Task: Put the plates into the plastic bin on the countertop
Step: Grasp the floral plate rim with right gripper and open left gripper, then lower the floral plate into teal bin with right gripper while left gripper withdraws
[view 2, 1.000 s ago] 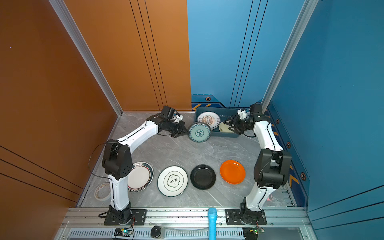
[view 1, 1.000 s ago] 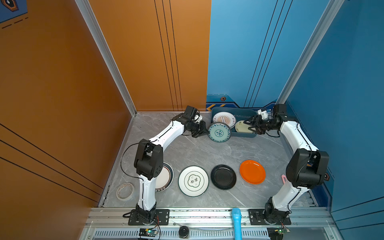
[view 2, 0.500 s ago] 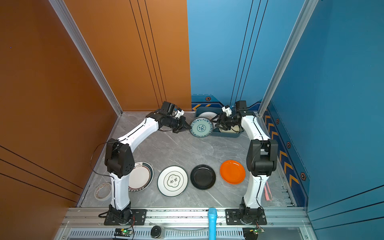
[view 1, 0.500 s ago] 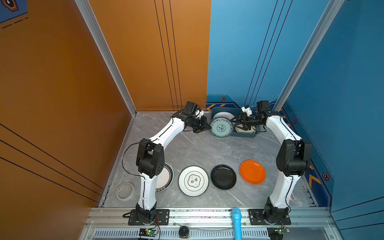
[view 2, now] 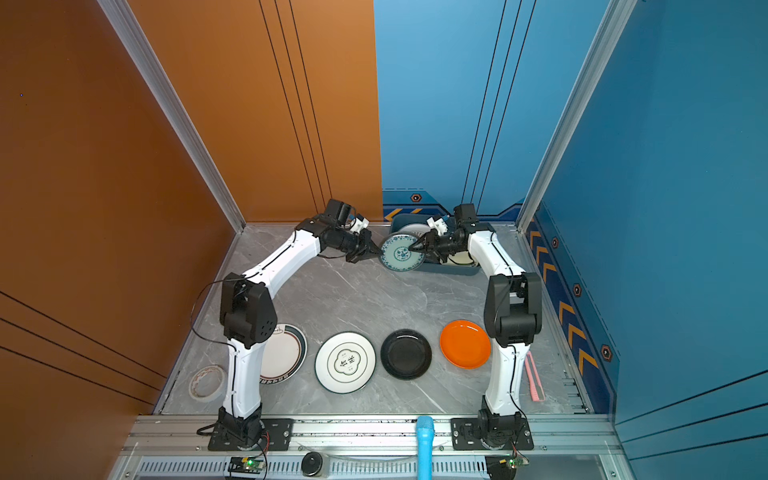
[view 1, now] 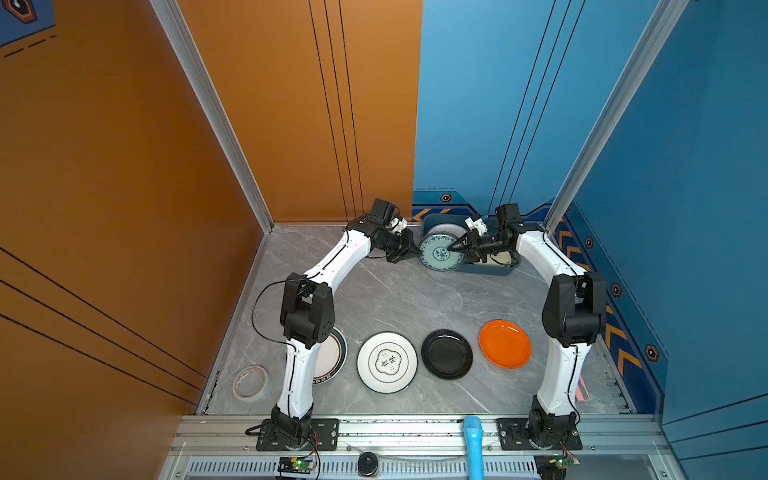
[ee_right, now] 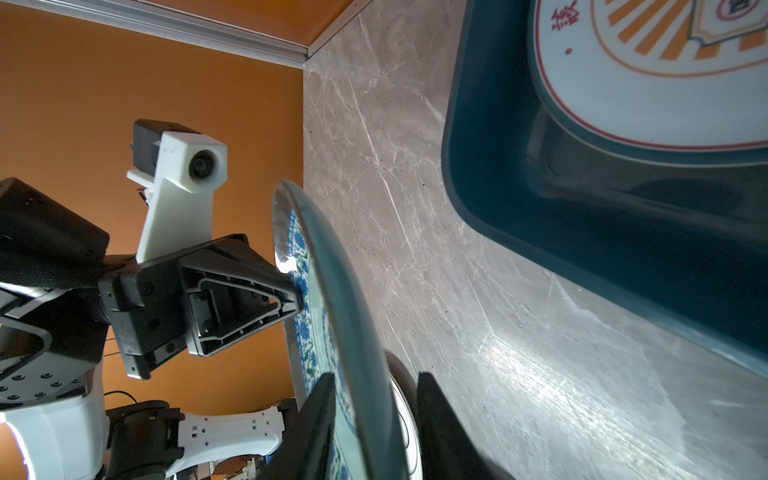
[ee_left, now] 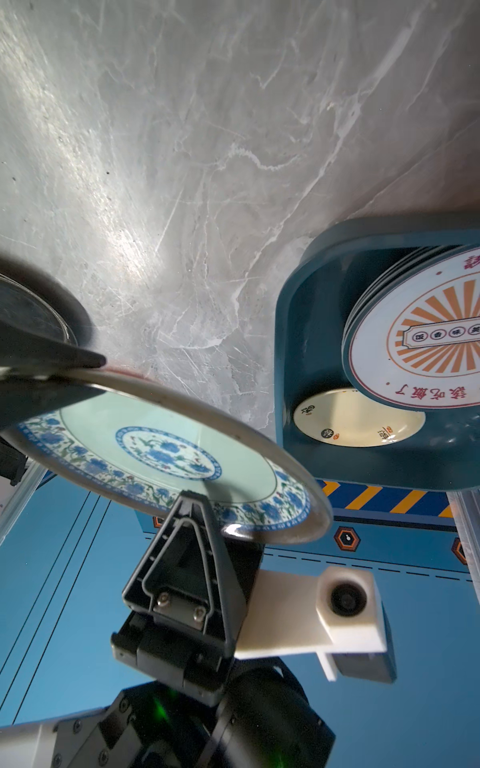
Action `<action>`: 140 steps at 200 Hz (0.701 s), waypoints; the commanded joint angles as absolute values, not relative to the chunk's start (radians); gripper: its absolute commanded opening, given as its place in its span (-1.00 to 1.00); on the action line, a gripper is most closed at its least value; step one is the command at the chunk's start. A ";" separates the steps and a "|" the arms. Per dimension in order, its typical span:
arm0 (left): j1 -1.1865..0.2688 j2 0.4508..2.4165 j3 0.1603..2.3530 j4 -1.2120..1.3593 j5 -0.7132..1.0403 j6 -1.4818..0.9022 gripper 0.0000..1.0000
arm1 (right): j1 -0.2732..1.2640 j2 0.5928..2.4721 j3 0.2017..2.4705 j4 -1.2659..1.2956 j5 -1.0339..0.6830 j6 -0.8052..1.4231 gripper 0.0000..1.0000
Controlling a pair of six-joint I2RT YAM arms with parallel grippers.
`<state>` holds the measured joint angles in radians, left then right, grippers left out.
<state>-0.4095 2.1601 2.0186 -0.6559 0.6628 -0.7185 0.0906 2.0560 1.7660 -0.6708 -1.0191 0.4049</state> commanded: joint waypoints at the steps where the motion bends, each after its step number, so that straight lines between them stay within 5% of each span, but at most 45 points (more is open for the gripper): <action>1: -0.395 2.188 2.069 -0.689 0.693 -0.689 -1.00 | 0.104 2.095 1.844 -0.730 -1.040 0.376 -0.35; 58: -0.385 2.243 2.143 -0.728 0.686 -0.674 -1.00 | 0.117 2.136 1.895 -0.750 -1.043 0.377 -1.00; 86: -0.380 2.271 2.183 -0.753 0.686 -0.664 -0.91 | 0.113 2.139 1.906 -0.747 -1.014 0.384 -1.00; 128: -0.365 2.302 2.237 -0.812 0.666 -0.639 -0.23 | 0.069 2.133 1.945 -0.750 -0.937 0.412 -1.00; 140: -0.361 2.297 2.238 -0.819 0.654 -0.630 0.46 | 0.047 2.130 1.958 -0.750 -0.907 0.420 -1.00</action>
